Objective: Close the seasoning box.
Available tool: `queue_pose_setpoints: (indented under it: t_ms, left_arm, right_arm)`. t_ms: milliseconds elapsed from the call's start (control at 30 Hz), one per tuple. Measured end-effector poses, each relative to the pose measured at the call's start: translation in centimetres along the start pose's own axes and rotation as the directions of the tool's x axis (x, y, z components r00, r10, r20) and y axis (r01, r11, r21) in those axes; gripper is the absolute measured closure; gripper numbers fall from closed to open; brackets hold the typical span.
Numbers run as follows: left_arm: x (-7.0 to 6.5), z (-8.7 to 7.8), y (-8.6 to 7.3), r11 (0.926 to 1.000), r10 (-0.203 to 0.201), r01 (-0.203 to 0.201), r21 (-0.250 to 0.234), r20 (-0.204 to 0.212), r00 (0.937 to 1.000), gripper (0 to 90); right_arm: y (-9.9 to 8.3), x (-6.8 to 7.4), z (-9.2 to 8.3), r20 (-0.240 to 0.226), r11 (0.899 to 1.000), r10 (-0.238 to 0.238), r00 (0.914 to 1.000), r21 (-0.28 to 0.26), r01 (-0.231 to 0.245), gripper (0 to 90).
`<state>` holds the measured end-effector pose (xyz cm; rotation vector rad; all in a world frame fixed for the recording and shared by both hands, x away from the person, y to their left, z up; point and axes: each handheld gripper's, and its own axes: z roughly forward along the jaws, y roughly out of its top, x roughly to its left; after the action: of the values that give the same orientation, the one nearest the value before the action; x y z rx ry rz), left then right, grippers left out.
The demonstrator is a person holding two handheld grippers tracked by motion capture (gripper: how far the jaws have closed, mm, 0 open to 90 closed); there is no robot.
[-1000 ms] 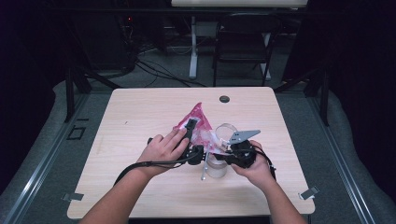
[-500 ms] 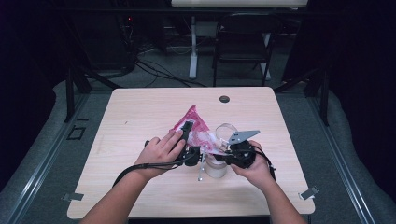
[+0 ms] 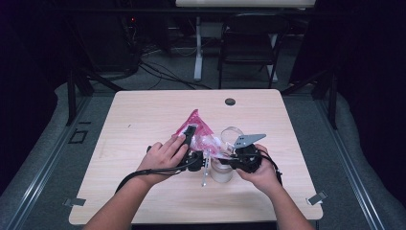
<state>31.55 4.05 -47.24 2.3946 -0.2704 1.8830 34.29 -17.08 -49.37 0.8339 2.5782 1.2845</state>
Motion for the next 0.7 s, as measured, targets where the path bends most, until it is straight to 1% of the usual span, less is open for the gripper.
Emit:
queue_pose_setpoints:
  t_ms: [200, 233, 267, 300, 333, 367, 400, 467, 500, 533, 567, 600, 633, 667, 700]
  left_arm:
    - [-0.2, -0.1, -0.1, 1.0000, -0.003, 0.003, 0.001, 0.004, 1.0000, 58.7]
    - [-0.2, -0.1, -0.2, 0.9999, -0.013, 0.013, 0.007, 0.018, 0.9998, 58.7]
    - [-0.2, -0.1, -0.2, 0.9999, -0.016, 0.016, 0.005, 0.013, 0.9998, 58.8]
    - [-0.3, -0.2, -0.3, 0.9996, -0.028, 0.028, 0.009, 0.019, 0.9994, 58.8]
    - [-0.4, -0.2, -0.3, 0.9996, -0.029, 0.029, 0.006, 0.011, 0.9995, 58.8]
    - [-0.5, -0.2, -0.4, 0.9994, -0.034, 0.034, 0.006, 0.014, 0.9993, 58.9]
    - [-0.6, -0.2, -0.5, 0.9989, -0.046, 0.046, 0.012, 0.030, 0.9985, 58.9]
    - [-0.8, -0.1, -0.6, 0.9990, -0.044, 0.044, 0.009, 0.026, 0.9987, 59.0]
    - [-1.0, -0.1, -0.6, 0.9986, -0.051, 0.050, 0.013, 0.031, 0.9983, 59.1]
    - [-1.2, -0.1, -0.7, 0.9976, -0.067, 0.066, 0.018, 0.045, 0.9967, 59.3]
    - [-1.2, -0.1, -0.7, 0.9981, -0.060, 0.060, 0.018, 0.041, 0.9973, 59.3]
    - [-1.4, 0.0, -0.8, 0.9973, -0.072, 0.071, 0.019, 0.049, 0.9962, 59.4]
    - [-1.5, 0.0, -0.9, 0.9974, -0.071, 0.071, 0.017, 0.049, 0.9963, 59.4]
    - [-1.6, -0.1, -0.9, 0.9956, -0.091, 0.089, 0.029, 0.062, 0.9939, 59.6]
    - [-1.6, -0.1, -0.9, 0.9963, -0.081, 0.079, 0.033, 0.062, 0.9948, 59.7]
  right_arm:
    - [0.0, 0.1, 0.1, 0.002, 1.000, -0.002, 1.0000, 0.001, 0.002, 90.0]
    - [0.0, 0.1, 0.1, 0.003, 1.000, -0.001, 1.0000, -0.001, 0.001, 90.0]
    - [0.0, 0.1, 0.1, 0.005, 1.000, -0.004, 1.0000, 0.001, 0.004, 90.0]
    - [0.1, 0.2, 0.1, 0.006, 1.000, -0.002, 1.0000, -0.002, 0.002, 90.0]
    - [0.1, 0.2, 0.1, 0.005, 1.000, -0.002, 1.0000, -0.004, 0.002, 90.0]
    - [0.1, 0.2, 0.1, 0.004, 1.000, 0.000, 1.0000, -0.008, 0.000, 90.0]
    - [0.1, 0.2, 0.0, 0.003, 1.000, -0.003, 1.0000, -0.007, 0.003, 90.0]
    - [0.1, 0.2, 0.1, 0.005, 1.000, -0.002, 1.0000, -0.010, 0.002, 90.0]
    - [0.1, 0.2, 0.0, 0.005, 1.000, -0.003, 1.0000, -0.008, 0.003, 90.0]
    - [0.1, 0.2, 0.1, 0.006, 1.000, -0.004, 1.0000, -0.007, 0.004, 90.0]
    - [0.1, 0.2, 0.1, 0.006, 1.000, -0.005, 1.0000, -0.007, 0.005, 90.0]
    - [0.1, 0.2, 0.1, 0.006, 1.000, -0.005, 1.0000, -0.008, 0.005, 90.0]
    - [0.1, 0.2, 0.0, 0.009, 1.000, -0.003, 1.0000, -0.010, 0.003, 90.0]
    - [0.1, 0.2, 0.0, 0.009, 1.000, -0.003, 1.0000, -0.012, 0.003, 90.0]
    - [0.1, 0.2, 0.1, 0.010, 1.000, -0.002, 0.9999, -0.013, 0.003, 90.0]
